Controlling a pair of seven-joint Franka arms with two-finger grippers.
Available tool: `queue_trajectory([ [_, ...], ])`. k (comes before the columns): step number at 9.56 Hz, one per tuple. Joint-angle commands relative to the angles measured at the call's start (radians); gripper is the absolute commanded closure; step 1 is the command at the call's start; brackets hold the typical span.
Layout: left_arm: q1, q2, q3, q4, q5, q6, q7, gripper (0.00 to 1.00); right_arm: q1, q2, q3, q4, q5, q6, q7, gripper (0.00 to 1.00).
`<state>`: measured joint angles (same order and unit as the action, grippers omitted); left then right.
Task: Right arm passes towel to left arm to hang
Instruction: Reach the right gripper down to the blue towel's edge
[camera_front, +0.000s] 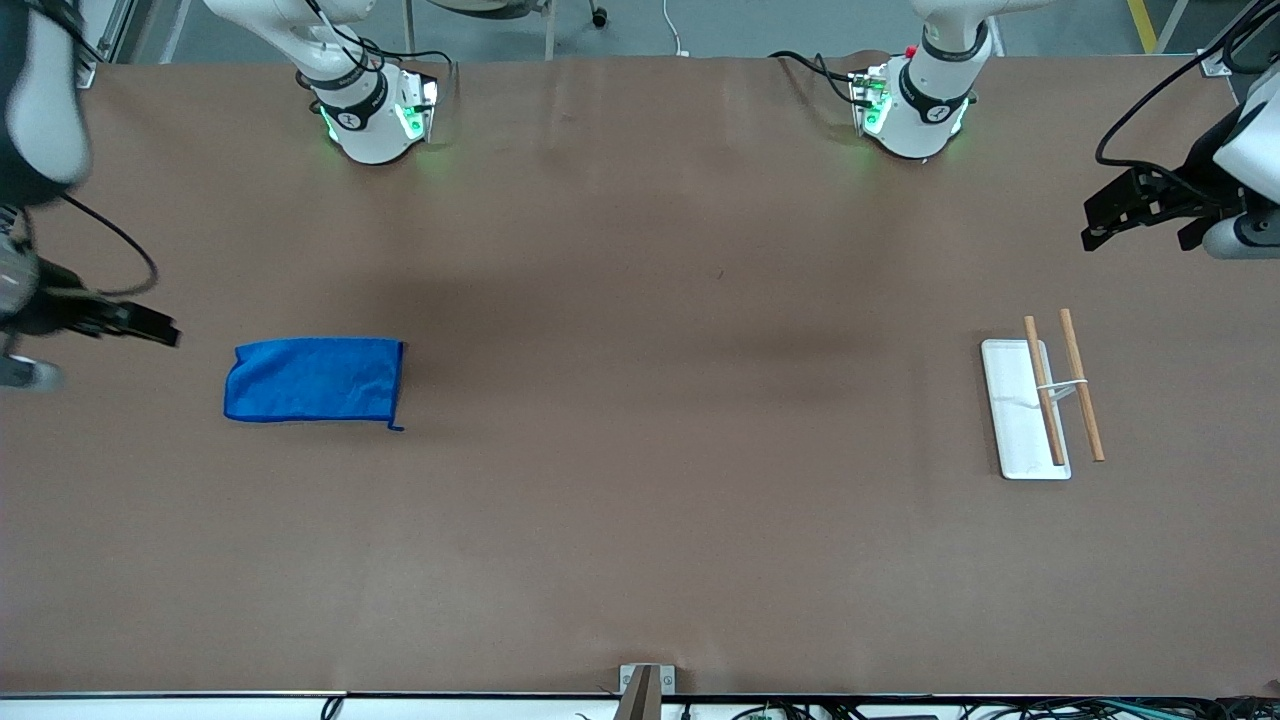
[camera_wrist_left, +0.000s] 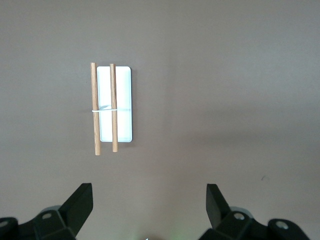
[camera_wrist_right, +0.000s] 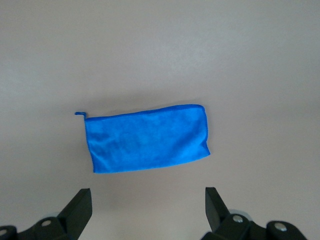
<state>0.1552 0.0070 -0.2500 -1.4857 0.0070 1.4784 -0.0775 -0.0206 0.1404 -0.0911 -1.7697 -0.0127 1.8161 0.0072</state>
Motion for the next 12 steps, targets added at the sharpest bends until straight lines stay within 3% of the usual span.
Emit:
queue_trajectory([
  [1, -0.002, 0.021, -0.003, -0.011, 0.018, -0.001, 0.010, 0.00, 0.002, -0.032, 0.001, -0.259, -0.013, 0.269, -0.042, 0.00],
  [5, 0.000, 0.008, -0.003, -0.011, 0.018, -0.006, 0.015, 0.00, 0.002, 0.094, 0.002, -0.490, -0.013, 0.686, -0.067, 0.00],
  [12, 0.001, 0.007, -0.003, 0.002, 0.016, -0.009, 0.015, 0.00, 0.007, 0.225, 0.004, -0.574, -0.013, 0.891, -0.110, 0.02],
])
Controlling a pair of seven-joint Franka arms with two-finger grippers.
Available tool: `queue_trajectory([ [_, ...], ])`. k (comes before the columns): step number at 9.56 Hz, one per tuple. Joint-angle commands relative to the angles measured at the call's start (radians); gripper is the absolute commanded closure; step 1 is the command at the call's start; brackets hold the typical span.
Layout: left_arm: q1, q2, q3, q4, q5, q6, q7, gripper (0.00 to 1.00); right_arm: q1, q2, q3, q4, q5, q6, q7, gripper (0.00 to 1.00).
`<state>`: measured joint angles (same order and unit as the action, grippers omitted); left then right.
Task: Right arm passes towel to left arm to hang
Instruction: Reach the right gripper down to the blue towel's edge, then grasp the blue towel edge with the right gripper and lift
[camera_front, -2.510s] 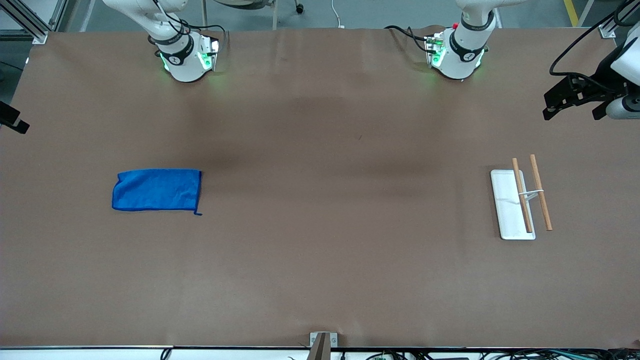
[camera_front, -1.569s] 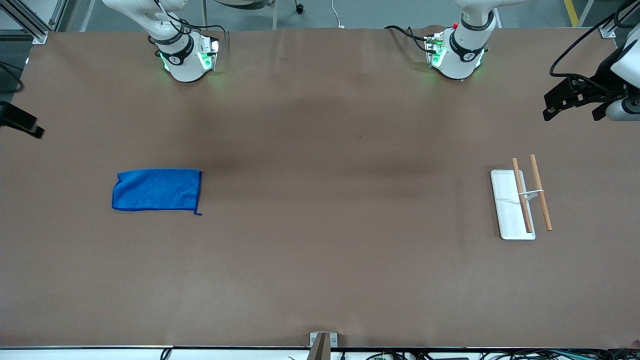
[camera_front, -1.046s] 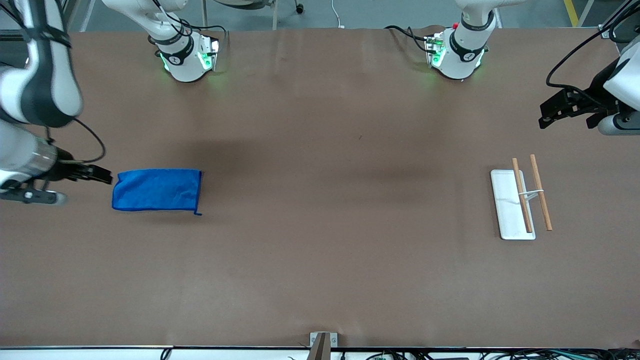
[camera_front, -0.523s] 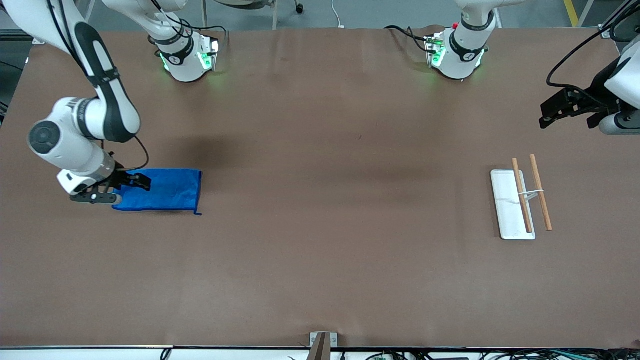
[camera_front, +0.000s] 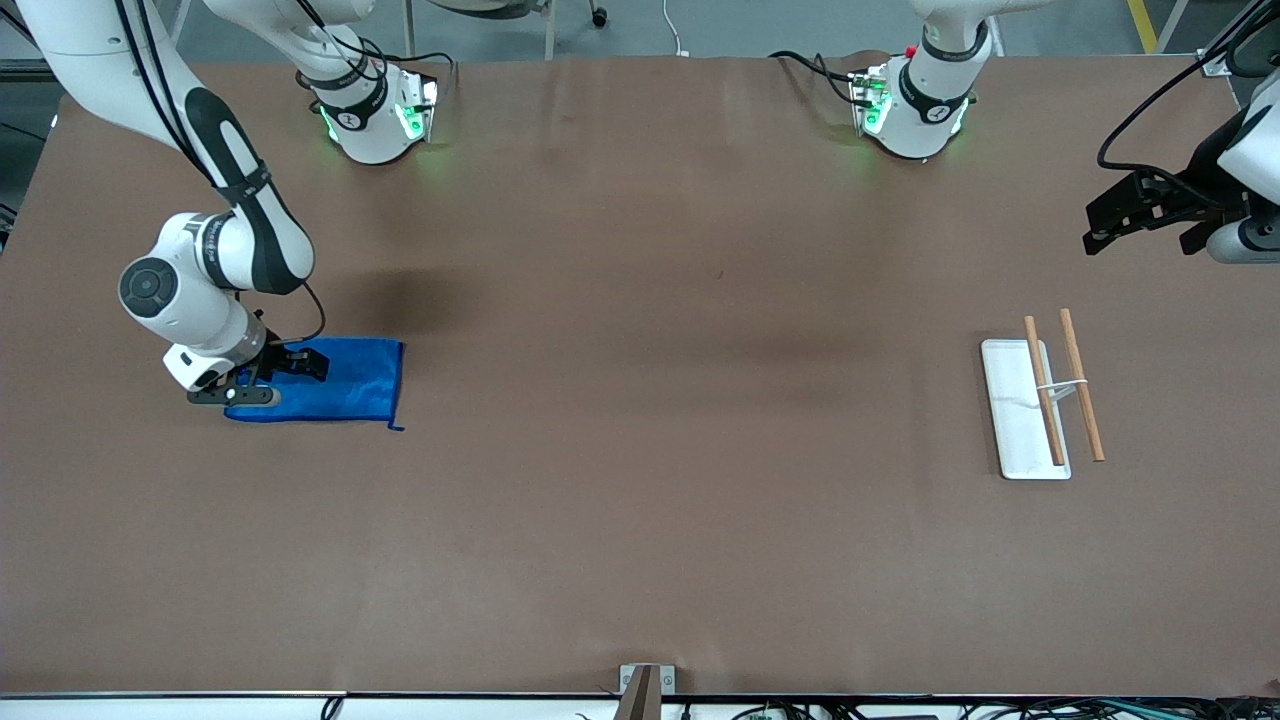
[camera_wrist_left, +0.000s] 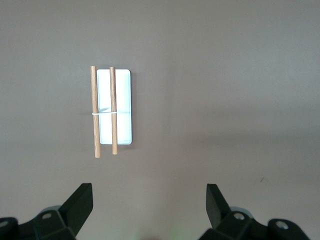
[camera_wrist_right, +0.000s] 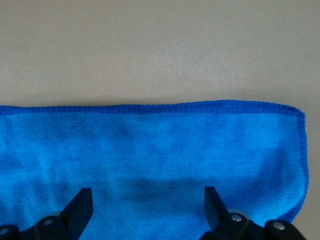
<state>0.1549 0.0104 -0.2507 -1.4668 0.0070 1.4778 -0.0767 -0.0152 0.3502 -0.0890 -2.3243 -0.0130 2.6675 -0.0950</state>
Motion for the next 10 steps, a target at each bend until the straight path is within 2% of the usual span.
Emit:
queue_trajectory([
  [1, 0.002, 0.005, -0.002, -0.017, 0.016, -0.010, 0.014, 0.00, 0.001, 0.027, 0.000, -0.023, -0.013, 0.060, -0.008, 0.04],
  [3, 0.000, 0.005, -0.002, -0.017, 0.016, -0.010, 0.014, 0.00, 0.009, 0.029, 0.002, -0.023, -0.013, 0.060, -0.006, 0.09],
  [5, 0.002, 0.005, -0.002, -0.017, 0.014, -0.010, 0.015, 0.00, 0.012, 0.030, 0.000, -0.023, -0.013, 0.057, -0.006, 0.24],
  [6, 0.002, 0.003, -0.002, -0.017, 0.014, -0.011, 0.017, 0.00, 0.012, 0.036, 0.000, -0.021, -0.013, 0.057, -0.006, 0.34],
  [9, 0.005, 0.005, -0.002, -0.017, 0.016, -0.013, 0.017, 0.00, 0.012, 0.039, 0.002, -0.017, -0.013, 0.046, 0.008, 0.86],
  [10, 0.011, 0.005, -0.002, -0.017, 0.016, -0.013, 0.018, 0.00, 0.014, 0.035, 0.002, -0.006, -0.012, 0.002, 0.008, 0.93],
])
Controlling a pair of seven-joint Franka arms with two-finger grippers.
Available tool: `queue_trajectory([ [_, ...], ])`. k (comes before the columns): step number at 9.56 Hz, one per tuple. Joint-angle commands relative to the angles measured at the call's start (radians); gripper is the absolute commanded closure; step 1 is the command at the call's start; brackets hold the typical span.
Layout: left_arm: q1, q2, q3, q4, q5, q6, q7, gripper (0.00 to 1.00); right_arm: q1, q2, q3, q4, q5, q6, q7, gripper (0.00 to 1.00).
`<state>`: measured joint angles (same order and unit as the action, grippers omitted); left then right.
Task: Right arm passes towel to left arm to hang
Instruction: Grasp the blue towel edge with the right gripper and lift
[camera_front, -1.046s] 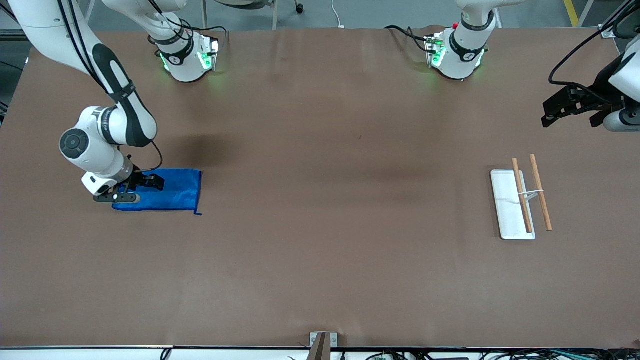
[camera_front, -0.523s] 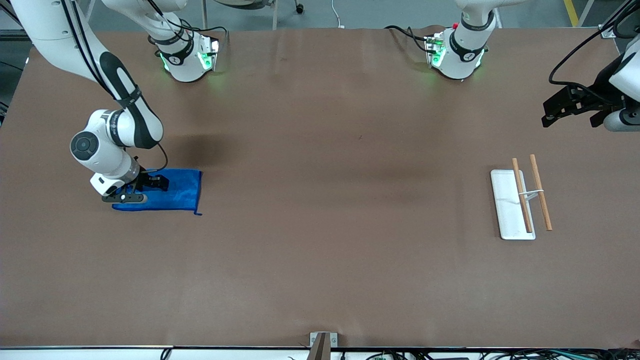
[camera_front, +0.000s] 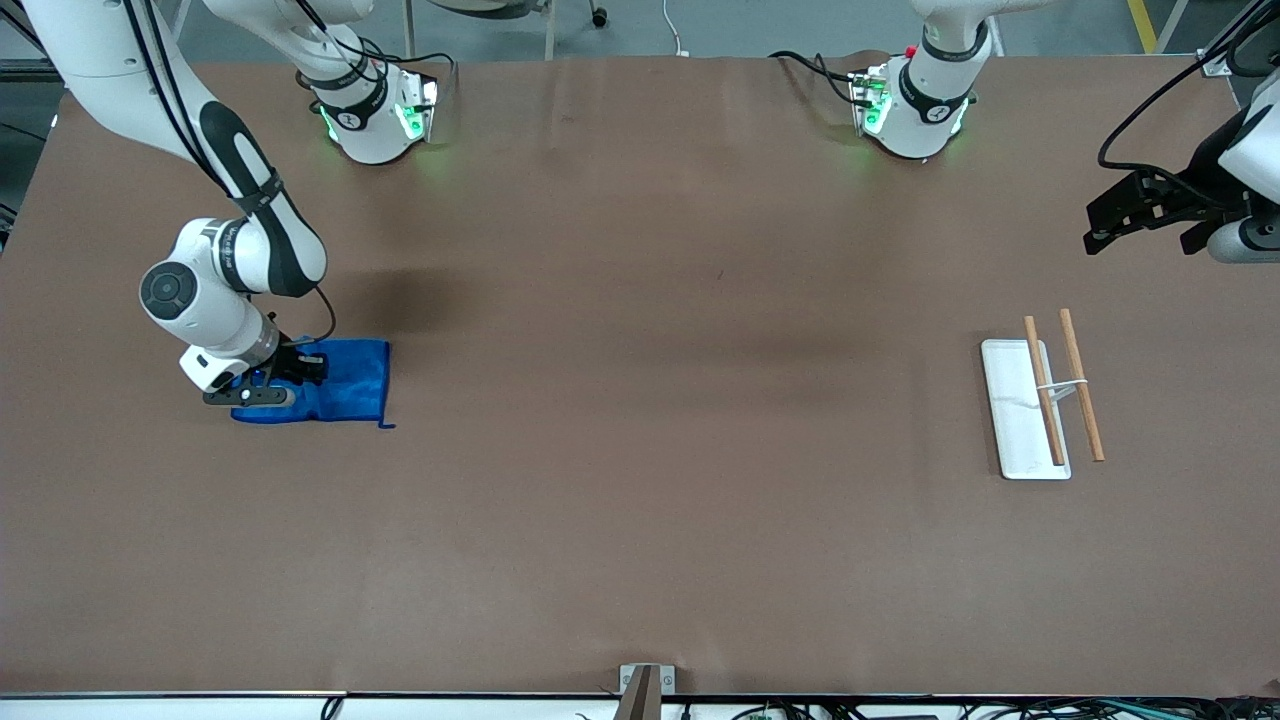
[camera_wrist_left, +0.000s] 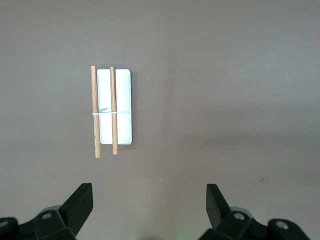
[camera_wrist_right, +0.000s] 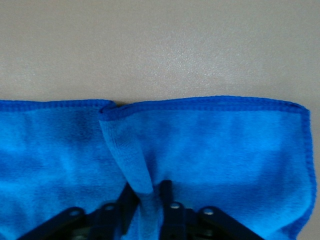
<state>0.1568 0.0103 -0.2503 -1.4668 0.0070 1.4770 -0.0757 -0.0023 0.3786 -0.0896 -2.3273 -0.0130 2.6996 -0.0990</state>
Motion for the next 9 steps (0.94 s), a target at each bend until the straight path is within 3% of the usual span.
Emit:
queue_trajectory([
  [1, 0.009, 0.005, -0.003, -0.017, 0.016, -0.012, 0.017, 0.00, 0.004, -0.015, 0.005, 0.029, -0.010, -0.114, 0.012, 0.96],
  [4, 0.006, 0.002, -0.004, -0.015, 0.016, -0.014, 0.033, 0.00, 0.005, -0.101, 0.037, 0.260, -0.005, -0.569, 0.013, 0.99],
  [6, 0.007, 0.002, -0.004, -0.015, 0.016, -0.014, 0.039, 0.00, 0.011, -0.098, 0.042, 0.505, 0.135, -0.908, 0.002, 1.00],
  [8, 0.007, 0.003, -0.004, -0.015, 0.016, -0.014, 0.037, 0.00, 0.040, -0.098, 0.047, 0.600, 0.273, -0.949, 0.013, 1.00],
  [9, 0.007, 0.003, -0.003, -0.015, 0.016, -0.014, 0.036, 0.00, 0.056, -0.098, 0.047, 0.600, 0.424, -0.937, 0.004, 1.00],
])
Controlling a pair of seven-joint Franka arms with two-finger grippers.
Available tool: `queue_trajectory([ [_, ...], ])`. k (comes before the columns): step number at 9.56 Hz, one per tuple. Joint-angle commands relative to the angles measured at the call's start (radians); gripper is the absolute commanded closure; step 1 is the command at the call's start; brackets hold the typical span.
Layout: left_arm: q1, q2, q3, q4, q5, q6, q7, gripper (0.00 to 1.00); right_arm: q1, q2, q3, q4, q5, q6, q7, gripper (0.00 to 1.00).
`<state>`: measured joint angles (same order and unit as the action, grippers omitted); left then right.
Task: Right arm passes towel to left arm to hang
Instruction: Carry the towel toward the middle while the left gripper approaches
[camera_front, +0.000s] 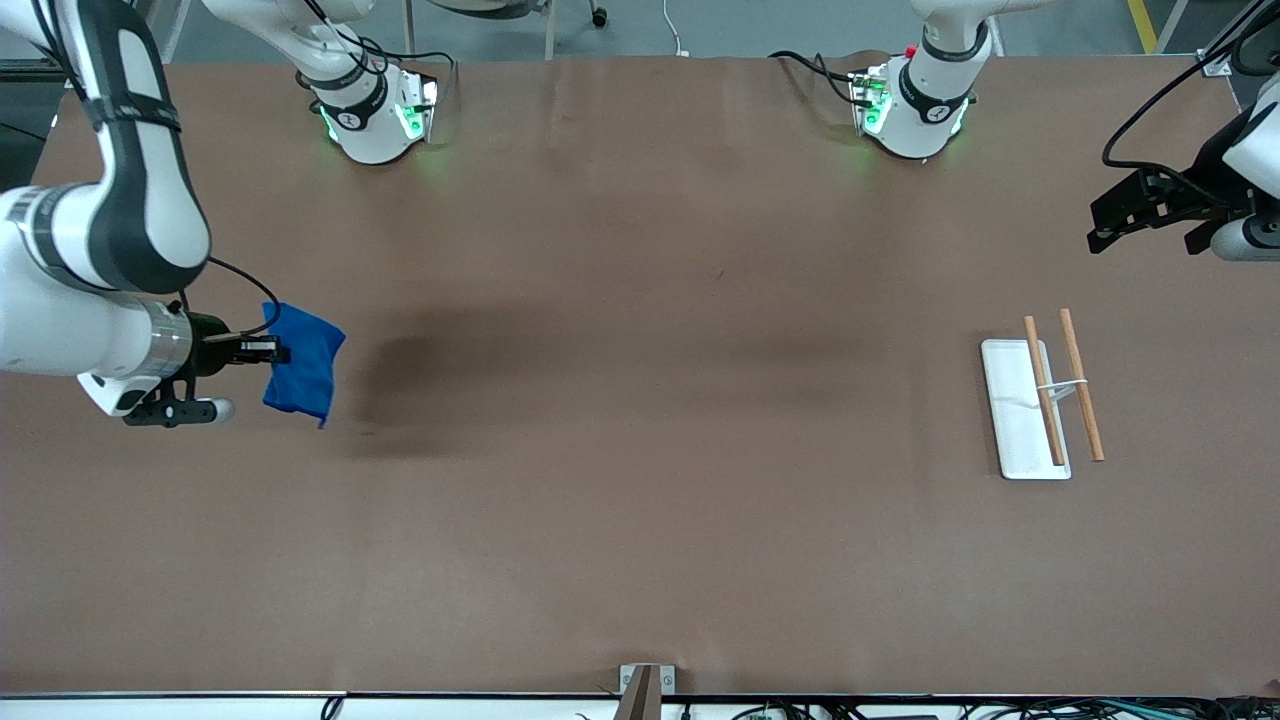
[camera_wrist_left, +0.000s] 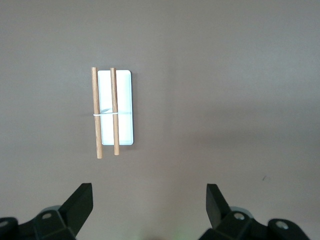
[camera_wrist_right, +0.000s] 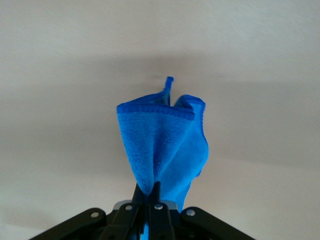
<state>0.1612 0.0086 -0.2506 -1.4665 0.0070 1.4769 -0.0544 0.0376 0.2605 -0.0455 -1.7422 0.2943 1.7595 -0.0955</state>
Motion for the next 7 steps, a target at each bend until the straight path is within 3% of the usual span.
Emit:
queue_trajectory([
  [1, 0.004, 0.007, -0.003, -0.015, 0.016, -0.013, 0.016, 0.00, 0.045, 0.022, 0.003, 0.016, 0.252, 0.029, -0.001, 1.00],
  [3, -0.017, 0.022, -0.022, -0.018, -0.010, -0.012, 0.037, 0.00, 0.111, 0.029, 0.045, 0.013, 0.441, 0.128, 0.006, 1.00],
  [5, -0.019, 0.092, -0.029, -0.029, -0.308, 0.043, 0.062, 0.00, 0.114, 0.049, 0.155, 0.010, 0.636, 0.228, 0.008, 1.00],
  [7, -0.011, 0.199, -0.029, -0.031, -0.599, 0.092, 0.222, 0.00, 0.117, 0.080, 0.295, 0.013, 0.786, 0.337, 0.008, 1.00],
])
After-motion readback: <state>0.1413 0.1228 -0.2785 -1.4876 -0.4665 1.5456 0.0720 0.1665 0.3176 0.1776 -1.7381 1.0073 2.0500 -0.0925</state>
